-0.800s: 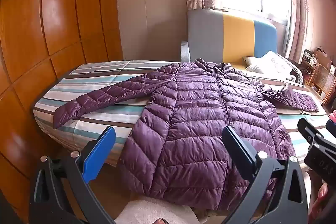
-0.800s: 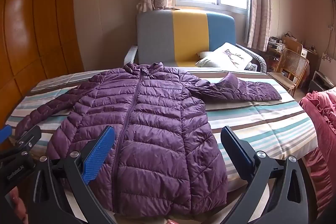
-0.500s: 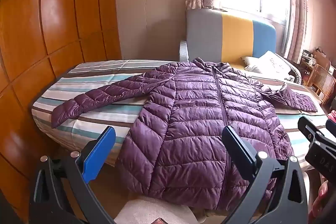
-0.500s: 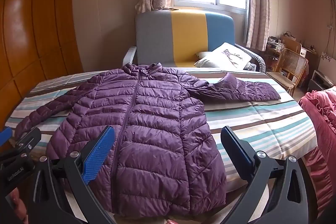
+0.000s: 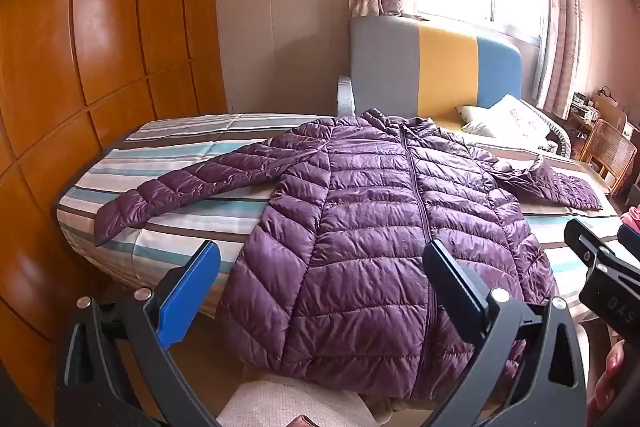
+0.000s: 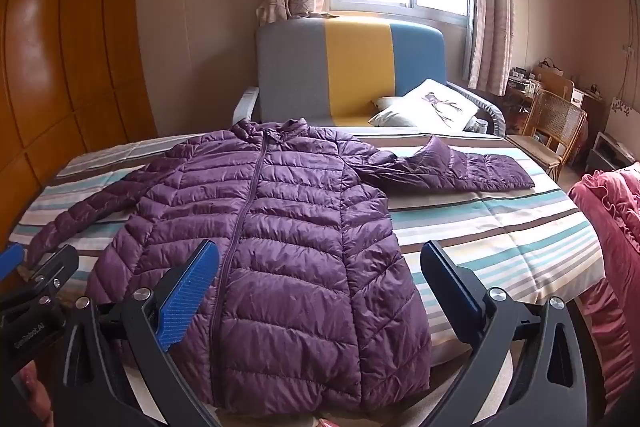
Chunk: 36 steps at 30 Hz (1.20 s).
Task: Fold large clothes
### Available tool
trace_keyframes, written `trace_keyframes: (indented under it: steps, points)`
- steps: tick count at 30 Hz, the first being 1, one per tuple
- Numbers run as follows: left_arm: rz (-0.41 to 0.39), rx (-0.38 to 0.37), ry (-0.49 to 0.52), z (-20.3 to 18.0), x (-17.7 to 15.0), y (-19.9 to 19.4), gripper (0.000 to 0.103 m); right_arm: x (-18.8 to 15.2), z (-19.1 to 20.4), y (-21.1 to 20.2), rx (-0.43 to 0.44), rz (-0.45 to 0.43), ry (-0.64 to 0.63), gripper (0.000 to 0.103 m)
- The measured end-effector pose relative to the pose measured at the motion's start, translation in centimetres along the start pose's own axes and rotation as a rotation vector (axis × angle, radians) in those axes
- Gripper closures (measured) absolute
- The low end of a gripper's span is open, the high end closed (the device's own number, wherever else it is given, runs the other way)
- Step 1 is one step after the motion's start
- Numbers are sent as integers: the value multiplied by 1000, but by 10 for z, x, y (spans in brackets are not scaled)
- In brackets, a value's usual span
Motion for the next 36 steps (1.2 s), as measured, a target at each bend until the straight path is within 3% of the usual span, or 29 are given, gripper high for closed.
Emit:
trace_keyframes:
  steps: [36]
  points:
    - [-10,-8,0,1,2,-3,2,-1,-3,0,8,-1,7,3]
Point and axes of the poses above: each gripper's, at about its wrist camera, not at the fingertips, and y roughly the way its jaws point, z to its left, x to its top, the point moved 2 cm from there along y, roughly the way its jaws point, and after that the axes turned 10 degrees about -y, right-handed, at the moved point
